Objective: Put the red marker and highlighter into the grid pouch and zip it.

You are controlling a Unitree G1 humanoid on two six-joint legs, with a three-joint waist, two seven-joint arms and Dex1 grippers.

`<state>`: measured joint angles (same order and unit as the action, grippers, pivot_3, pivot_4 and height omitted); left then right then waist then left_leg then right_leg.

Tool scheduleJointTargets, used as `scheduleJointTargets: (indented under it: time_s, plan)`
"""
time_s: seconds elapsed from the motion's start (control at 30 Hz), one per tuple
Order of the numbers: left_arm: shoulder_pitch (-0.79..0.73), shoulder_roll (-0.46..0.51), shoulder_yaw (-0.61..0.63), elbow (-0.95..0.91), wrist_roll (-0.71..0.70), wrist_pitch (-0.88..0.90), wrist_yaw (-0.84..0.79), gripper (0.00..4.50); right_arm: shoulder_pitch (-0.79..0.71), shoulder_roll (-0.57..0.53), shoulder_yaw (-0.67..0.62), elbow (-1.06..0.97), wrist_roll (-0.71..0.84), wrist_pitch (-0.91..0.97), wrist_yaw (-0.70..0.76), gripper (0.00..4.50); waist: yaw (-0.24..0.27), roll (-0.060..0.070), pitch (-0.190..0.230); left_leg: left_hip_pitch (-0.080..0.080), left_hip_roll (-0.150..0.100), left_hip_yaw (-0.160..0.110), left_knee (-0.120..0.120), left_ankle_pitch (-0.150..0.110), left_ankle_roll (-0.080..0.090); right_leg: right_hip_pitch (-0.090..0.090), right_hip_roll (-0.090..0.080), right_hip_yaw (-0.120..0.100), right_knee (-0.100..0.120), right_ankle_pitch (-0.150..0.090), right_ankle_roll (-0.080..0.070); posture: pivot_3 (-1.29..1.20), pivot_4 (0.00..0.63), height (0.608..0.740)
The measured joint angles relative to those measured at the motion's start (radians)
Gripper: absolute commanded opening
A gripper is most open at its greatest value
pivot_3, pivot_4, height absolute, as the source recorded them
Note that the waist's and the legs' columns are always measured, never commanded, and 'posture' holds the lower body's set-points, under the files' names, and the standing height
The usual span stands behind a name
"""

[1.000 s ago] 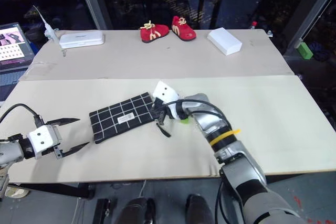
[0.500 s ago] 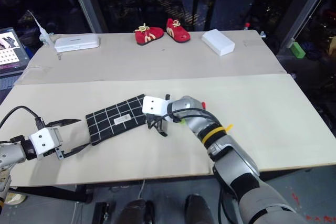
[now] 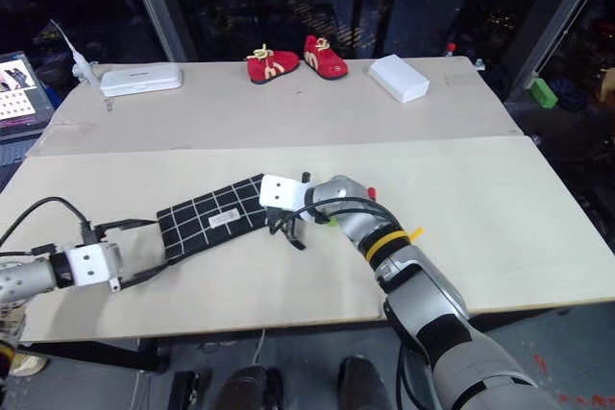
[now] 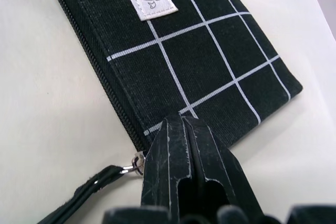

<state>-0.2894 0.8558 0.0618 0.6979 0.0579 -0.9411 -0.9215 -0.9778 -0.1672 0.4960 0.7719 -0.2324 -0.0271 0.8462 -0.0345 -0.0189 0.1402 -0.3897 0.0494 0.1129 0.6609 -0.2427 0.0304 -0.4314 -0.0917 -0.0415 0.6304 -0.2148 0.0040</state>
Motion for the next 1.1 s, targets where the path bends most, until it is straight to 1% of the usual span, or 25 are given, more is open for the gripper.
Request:
scheduleJointTargets:
  time_s: [0.07,0.2,0.47,0.57,0.7,0.77,0.87,0.9,1.07,1.1]
  plan:
    - [-0.047,-0.01,-0.025,0.052,0.03,-0.044,0.031,4.5,0.0,0.001,-0.001,-0.001,0.0,0.0,0.002,0.03,-0.002,0.0,0.0,0.0,0.0,0.0,0.0,0.0,0.0,0.0,0.0,0.0,0.0,0.0,0.0,0.0,0.15,0.74]
    - [-0.087,-0.025,-0.059,0.098,0.051,-0.096,0.065,4.5,0.0,-0.001,-0.004,-0.001,0.0,0.0,0.005,0.03,-0.003,0.0,0.0,0.0,0.0,0.0,0.0,0.0,0.0,0.0,0.0,0.0,0.0,0.0,0.0,0.0,0.15,0.74]
    - [-0.104,-0.024,-0.087,0.144,0.055,-0.148,0.103,4.5,0.0,-0.004,-0.004,-0.001,0.0,0.0,0.005,0.03,-0.001,0.0,0.0,0.0,0.0,0.0,0.0,0.0,0.0,0.0,-0.001,0.0,0.0,0.0,0.0,0.0,0.15,0.74]
    - [-0.104,-0.025,-0.106,0.143,0.039,-0.155,0.089,3.71,0.0,-0.004,-0.004,-0.001,0.0,0.0,0.005,0.0,-0.001,0.0,0.0,0.0,0.0,0.0,0.0,0.0,0.0,0.0,-0.001,0.0,0.0,0.0,0.0,0.0,0.15,0.74]
    - [-0.086,-0.032,-0.146,0.121,-0.015,-0.162,0.036,2.26,0.0,-0.004,-0.006,0.0,0.0,0.0,0.004,0.0,-0.001,0.0,0.0,0.0,0.001,0.0,0.0,0.0,0.0,0.0,-0.001,0.0,0.0,0.0,0.0,0.0,0.15,0.74]
    - [-0.08,-0.033,-0.161,0.101,-0.044,-0.162,0.009,1.44,0.0,-0.004,-0.006,0.0,0.0,0.0,0.004,0.0,-0.001,0.0,0.0,0.0,0.001,0.0,0.0,0.0,0.0,0.0,-0.001,0.0,0.0,0.0,0.0,0.0,0.15,0.74]
    - [-0.077,-0.034,-0.165,0.095,-0.075,-0.149,-0.016,0.32,0.0,-0.004,-0.007,0.002,0.0,0.0,0.004,0.0,-0.001,0.0,0.0,0.0,0.001,0.0,0.0,0.0,0.0,0.0,-0.001,0.0,0.0,0.0,0.0,0.0,0.15,0.74]
    - [-0.076,-0.034,-0.165,0.093,-0.089,-0.144,-0.025,0.03,0.0,-0.004,-0.008,0.002,0.0,0.0,0.004,0.0,-0.002,0.0,0.0,0.0,0.001,0.0,0.0,0.0,0.0,0.0,-0.001,0.0,0.0,0.0,0.0,0.0,0.15,0.74]
    - [-0.062,-0.038,-0.166,0.077,-0.117,-0.12,-0.05,0.03,0.0,-0.004,-0.01,0.002,0.001,-0.001,0.007,0.0,-0.002,0.0,0.0,0.0,0.001,0.0,0.0,0.0,0.0,0.0,-0.001,0.0,0.0,0.0,0.0,0.0,0.15,0.74]
    - [-0.06,-0.039,-0.166,0.074,-0.12,-0.113,-0.05,0.01,0.0,-0.004,-0.012,0.002,0.001,-0.001,0.009,0.29,-0.002,0.0,0.0,0.0,0.001,0.0,0.0,0.0,0.0,0.0,-0.001,0.0,-0.001,0.0,0.0,0.0,0.15,0.74]
